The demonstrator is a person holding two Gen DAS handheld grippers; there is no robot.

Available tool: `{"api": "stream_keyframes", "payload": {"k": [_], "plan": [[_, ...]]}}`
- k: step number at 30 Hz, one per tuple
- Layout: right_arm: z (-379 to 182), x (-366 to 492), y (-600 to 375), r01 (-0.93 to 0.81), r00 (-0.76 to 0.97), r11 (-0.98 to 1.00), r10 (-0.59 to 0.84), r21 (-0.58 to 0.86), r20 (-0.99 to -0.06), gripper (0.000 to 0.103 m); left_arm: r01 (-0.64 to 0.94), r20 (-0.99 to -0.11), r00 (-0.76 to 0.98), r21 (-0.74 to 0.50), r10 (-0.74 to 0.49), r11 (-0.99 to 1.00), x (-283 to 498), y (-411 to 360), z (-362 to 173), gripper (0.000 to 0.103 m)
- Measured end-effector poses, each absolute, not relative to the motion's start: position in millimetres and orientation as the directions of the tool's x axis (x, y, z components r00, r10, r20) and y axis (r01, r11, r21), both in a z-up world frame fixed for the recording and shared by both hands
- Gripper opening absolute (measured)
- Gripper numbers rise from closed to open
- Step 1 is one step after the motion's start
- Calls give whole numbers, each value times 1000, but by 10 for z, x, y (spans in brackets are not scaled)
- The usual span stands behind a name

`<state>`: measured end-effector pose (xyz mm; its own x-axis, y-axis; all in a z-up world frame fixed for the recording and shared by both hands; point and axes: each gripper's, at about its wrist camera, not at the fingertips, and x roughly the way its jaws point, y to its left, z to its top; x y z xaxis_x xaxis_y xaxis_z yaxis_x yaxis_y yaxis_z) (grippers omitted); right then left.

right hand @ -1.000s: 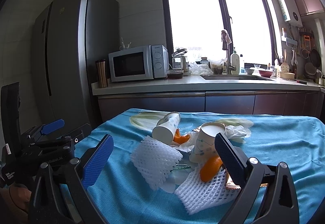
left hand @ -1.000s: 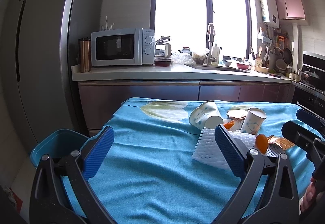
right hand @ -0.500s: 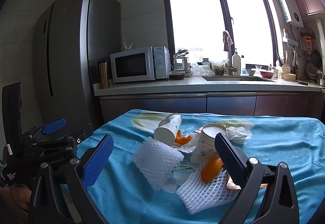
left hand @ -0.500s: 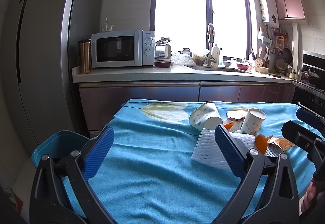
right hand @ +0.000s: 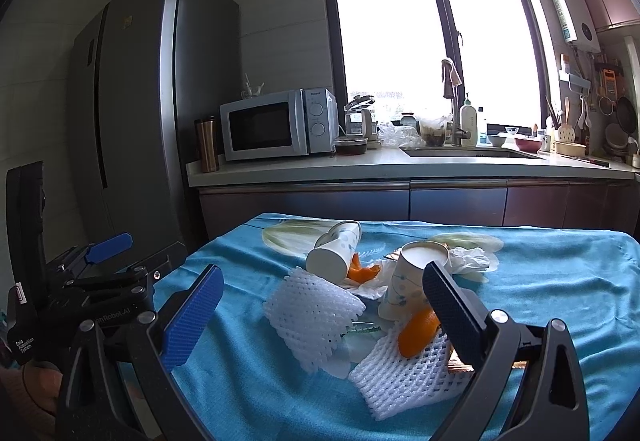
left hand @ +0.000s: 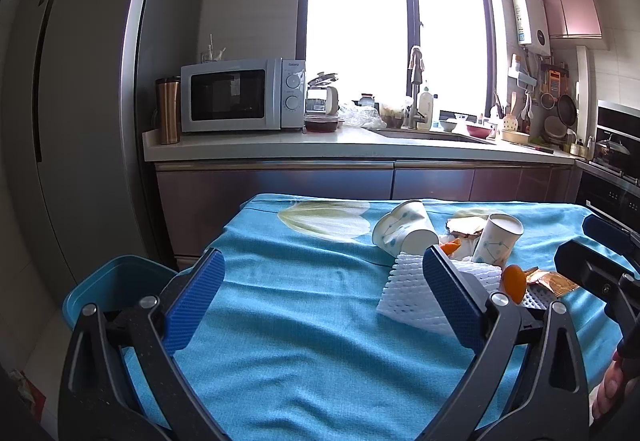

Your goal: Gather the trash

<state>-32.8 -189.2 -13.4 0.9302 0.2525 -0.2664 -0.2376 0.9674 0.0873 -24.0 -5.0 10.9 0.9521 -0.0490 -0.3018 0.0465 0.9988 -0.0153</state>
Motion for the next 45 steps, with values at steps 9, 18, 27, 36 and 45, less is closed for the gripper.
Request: {"api": "stream_keyframes", "payload": {"k": [9,18,27,36,45], "plan": [[-181,-299,-1913,-235,924,968,252,92,-288,95,52,-317,947,-16,-55,999,-224,-64,81,98],[-201,-259,-1921,-237,915,966,259,106,-310,93,59,-334,941,-14,-60,998,-184,-87,44,98],[-265,-192,-1930,-243,900,963,270,118,-343,89,60,-344,937,-12,-60,998,-149,-113,14,98],[-313,-93,-2006,-223,892,965,260,140,-369,88,65,-381,922,-26,-70,998,-41,-112,-51,98],[-352,95,-2195,-171,885,972,223,161,-408,87,144,-469,870,-47,-149,989,236,-229,-174,98]]}}
